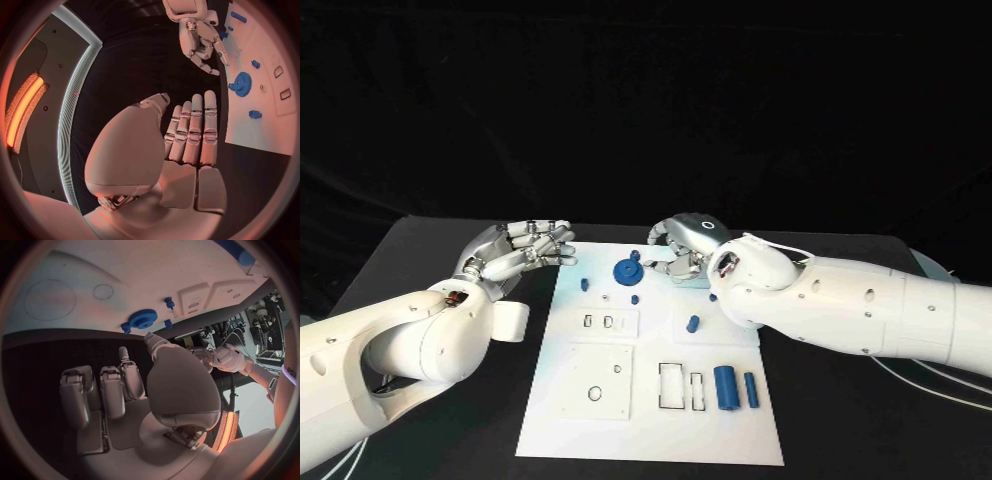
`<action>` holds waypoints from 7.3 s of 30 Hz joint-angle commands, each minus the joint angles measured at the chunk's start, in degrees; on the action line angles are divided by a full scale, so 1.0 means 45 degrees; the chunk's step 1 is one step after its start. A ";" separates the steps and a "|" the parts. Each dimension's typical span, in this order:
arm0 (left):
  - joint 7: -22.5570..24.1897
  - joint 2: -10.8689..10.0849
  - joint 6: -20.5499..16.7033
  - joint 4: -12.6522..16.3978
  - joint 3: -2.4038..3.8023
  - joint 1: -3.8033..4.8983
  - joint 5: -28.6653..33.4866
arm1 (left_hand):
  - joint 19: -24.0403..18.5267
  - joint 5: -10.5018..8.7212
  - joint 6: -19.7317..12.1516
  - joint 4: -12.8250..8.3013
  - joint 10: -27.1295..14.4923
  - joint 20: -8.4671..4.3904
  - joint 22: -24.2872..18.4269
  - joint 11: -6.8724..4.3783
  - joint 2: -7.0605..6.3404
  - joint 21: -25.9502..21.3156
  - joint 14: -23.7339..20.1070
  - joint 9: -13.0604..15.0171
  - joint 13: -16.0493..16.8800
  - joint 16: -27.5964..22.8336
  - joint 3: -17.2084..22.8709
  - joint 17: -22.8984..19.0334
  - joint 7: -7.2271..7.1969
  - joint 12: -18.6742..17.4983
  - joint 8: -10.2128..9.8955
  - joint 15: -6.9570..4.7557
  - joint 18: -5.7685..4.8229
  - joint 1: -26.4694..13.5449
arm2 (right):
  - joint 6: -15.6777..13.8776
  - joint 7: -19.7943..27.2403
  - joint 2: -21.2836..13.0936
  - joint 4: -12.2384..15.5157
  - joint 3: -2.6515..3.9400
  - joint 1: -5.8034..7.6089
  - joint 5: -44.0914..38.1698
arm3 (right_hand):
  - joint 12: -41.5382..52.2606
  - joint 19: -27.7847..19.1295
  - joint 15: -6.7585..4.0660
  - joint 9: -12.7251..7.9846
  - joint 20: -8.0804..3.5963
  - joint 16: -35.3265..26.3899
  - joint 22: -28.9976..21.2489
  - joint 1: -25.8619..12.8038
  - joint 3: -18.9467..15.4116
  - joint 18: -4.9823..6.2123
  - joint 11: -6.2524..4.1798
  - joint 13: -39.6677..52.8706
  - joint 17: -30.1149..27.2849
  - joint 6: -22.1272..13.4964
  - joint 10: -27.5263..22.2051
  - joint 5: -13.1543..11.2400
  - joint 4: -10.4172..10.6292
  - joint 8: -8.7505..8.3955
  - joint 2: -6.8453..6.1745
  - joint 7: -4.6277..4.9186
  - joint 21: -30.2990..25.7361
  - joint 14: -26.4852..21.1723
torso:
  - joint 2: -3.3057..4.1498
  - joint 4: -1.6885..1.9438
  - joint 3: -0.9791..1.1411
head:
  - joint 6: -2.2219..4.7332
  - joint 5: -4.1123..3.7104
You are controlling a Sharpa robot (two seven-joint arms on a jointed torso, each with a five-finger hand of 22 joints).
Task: Assemble the parts on the task board
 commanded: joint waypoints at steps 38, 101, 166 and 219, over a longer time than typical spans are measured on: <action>0.0115 0.0397 0.0718 -0.0642 -0.0097 0.0000 -0.0003 | -0.0155 -0.0070 0.0011 0.0012 0.0171 0.0012 0.0074 0.0016 0.0000 0.0173 0.0005 0.0035 0.0026 -0.0064 0.0079 0.0067 0.0021 -0.0058 -0.0044 -0.0009 0.0113 0.0020 | 0.1966 0.5249 -0.3658 -0.1005 -0.0057 -0.0856 0.6570 | -0.0504 0.1215 0.0060 -0.0154 -0.0011 0.0015 0.3225 0.1667 0.0569 -0.0044 0.0079 0.0494 0.2584 -0.0109 -0.0525 0.0830 -0.0905 -0.0497 -0.0778 0.0104 -0.0061 0.1150 | -0.0240 -0.0431 0.0374 | -0.0080 0.0050; 0.0002 0.0308 0.0697 -0.0681 -0.0098 0.0001 -0.0007 | -0.0226 -0.0059 0.0003 -0.0053 0.0180 -0.0001 0.0150 0.0010 0.0012 0.0295 0.0005 0.0039 0.0017 -0.0081 0.0154 0.0113 0.0012 -0.0121 -0.0054 -0.0020 0.0120 0.0097 | 0.0930 0.4782 -0.2787 -0.1260 -0.0051 -0.1114 0.6020 | 0.0069 0.1332 -0.0443 0.0313 -0.0416 0.0086 0.3353 0.2042 0.1895 -0.0087 -0.0546 0.1048 0.2829 0.2011 0.0124 0.0271 -0.1381 0.0608 0.0278 -0.0624 0.0058 0.1209 | -0.0269 -0.0463 0.0377 | -0.0223 0.0200; -0.0042 0.0524 0.0763 -0.0899 -0.0142 -0.0041 -0.0006 | -0.0264 -0.0066 0.0014 -0.0067 0.0204 -0.0003 0.0194 0.0010 0.0044 0.0365 0.0007 0.0045 0.0018 -0.0090 0.0195 0.0137 0.0010 -0.0142 -0.0052 -0.0019 0.0116 0.0111 | 0.2020 0.1140 0.1621 0.0525 -0.0153 -0.1434 0.0967 | 0.0105 0.1332 -0.0644 0.0674 -0.0650 0.0077 0.3353 0.1558 0.2335 -0.0087 -0.0736 0.1148 0.2818 0.1922 0.0268 0.0353 -0.1611 0.1181 0.0438 -0.0816 0.0058 0.1210 | -0.0307 -0.0437 0.0358 | -0.0679 0.0821; -0.0083 0.0471 0.0778 -0.0920 -0.0142 -0.0041 -0.0006 | -0.0284 -0.0072 0.0017 -0.0068 0.0214 -0.0002 0.0211 0.0010 0.0041 0.0391 0.0007 0.0047 0.0018 -0.0093 0.0200 0.0147 0.0009 -0.0152 -0.0051 -0.0018 0.0115 0.0102 | 0.1868 0.0653 0.1582 0.0627 -0.0160 -0.1549 0.0549 | -0.0218 0.1332 -0.0529 0.0613 -0.0573 0.0045 0.3353 0.0233 0.2054 -0.0087 -0.0579 0.0885 0.2743 0.1378 -0.0007 0.0222 -0.1112 0.1179 -0.0381 -0.0625 0.0058 0.1194 | -0.0311 -0.0445 0.0344 | -0.0762 0.0872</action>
